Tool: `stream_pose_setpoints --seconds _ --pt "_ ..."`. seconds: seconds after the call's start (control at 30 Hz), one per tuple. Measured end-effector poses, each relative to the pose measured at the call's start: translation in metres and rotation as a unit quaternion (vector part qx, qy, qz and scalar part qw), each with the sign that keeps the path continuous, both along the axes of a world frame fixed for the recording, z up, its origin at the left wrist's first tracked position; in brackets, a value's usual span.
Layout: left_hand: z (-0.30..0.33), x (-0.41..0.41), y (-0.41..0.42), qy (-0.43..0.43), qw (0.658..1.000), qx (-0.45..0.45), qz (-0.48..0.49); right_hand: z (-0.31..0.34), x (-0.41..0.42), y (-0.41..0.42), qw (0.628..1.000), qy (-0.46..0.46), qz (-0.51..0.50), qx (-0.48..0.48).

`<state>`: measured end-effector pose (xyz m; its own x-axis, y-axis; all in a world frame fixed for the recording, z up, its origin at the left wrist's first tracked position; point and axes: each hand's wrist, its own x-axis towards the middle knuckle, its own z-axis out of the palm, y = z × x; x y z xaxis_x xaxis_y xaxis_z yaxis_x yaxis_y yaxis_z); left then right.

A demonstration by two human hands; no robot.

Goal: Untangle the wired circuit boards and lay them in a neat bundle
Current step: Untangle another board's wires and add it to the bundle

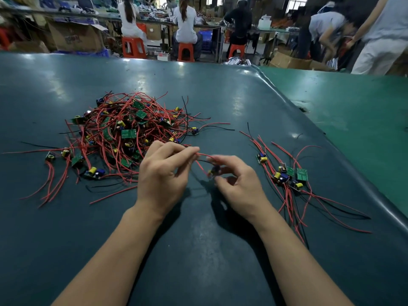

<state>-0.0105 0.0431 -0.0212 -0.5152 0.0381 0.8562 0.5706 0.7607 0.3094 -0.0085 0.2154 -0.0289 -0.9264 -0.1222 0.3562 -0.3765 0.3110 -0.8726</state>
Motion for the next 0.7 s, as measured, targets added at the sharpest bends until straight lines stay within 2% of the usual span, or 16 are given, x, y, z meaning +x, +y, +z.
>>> stream_pose_setpoints --seconds 0.17,0.23,0.27,0.33,0.4,0.47,0.5,0.53,0.6,0.7 --pt "-0.001 -0.002 -0.002 -0.038 0.998 0.035 0.036 -0.003 0.001 -0.002 1.000 -0.016 0.022 0.012" --pt "0.001 0.001 0.004 -0.022 0.998 0.035 0.044 -0.004 -0.001 -0.003 0.999 0.016 -0.010 0.039" --pt "0.003 0.002 0.006 -0.001 0.997 0.031 0.064 -0.005 -0.003 -0.002 0.999 0.025 -0.038 0.015" --pt "0.007 0.005 0.009 0.053 0.994 0.060 0.078 -0.003 -0.006 -0.001 0.987 0.006 -0.108 -0.115" --pt "0.006 0.008 0.010 0.058 0.991 0.122 0.020 0.003 -0.010 0.004 0.947 -0.039 -0.142 -0.286" --pt "0.001 0.011 0.016 -0.023 0.987 0.150 -0.052 0.008 -0.012 0.007 0.905 -0.061 -0.141 -0.398" --pt "-0.002 0.012 0.020 -0.084 0.981 0.154 -0.079 0.009 -0.011 0.008 0.895 -0.067 -0.130 -0.421" --pt "-0.004 0.012 0.025 -0.155 0.968 0.165 -0.107 0.010 -0.009 0.006 0.896 -0.070 -0.113 -0.424" --pt "-0.006 0.011 0.031 -0.269 0.929 0.205 -0.146 0.010 -0.003 0.002 0.925 -0.059 -0.081 -0.367" --pt "-0.008 0.005 0.028 -0.289 0.910 0.254 -0.151 0.008 0.004 -0.005 0.971 -0.018 -0.054 -0.233"
